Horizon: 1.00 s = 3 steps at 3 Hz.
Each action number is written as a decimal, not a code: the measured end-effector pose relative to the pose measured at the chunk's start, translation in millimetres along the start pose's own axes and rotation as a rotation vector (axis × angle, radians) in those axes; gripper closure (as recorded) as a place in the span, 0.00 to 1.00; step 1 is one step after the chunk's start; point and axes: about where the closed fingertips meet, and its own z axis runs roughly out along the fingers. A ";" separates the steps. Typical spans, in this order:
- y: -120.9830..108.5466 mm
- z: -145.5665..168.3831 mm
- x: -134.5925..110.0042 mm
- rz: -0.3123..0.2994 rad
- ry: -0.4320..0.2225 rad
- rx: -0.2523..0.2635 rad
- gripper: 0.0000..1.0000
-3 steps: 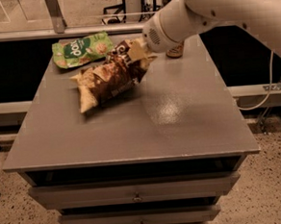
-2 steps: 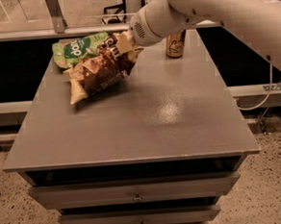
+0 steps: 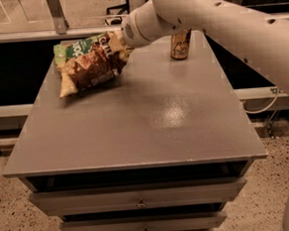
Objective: Move brown chip bag near green rice chip bag
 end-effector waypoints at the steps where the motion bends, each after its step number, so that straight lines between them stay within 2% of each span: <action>1: -0.5 19.7 2.3 0.025 -0.027 -0.012 0.63; 2: 0.5 37.4 14.9 0.042 -0.045 -0.028 0.32; 3: -3.7 40.0 41.0 0.056 -0.046 -0.023 0.00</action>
Offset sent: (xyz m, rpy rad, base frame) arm 0.0169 0.0214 -0.0487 0.0915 0.0010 -0.0110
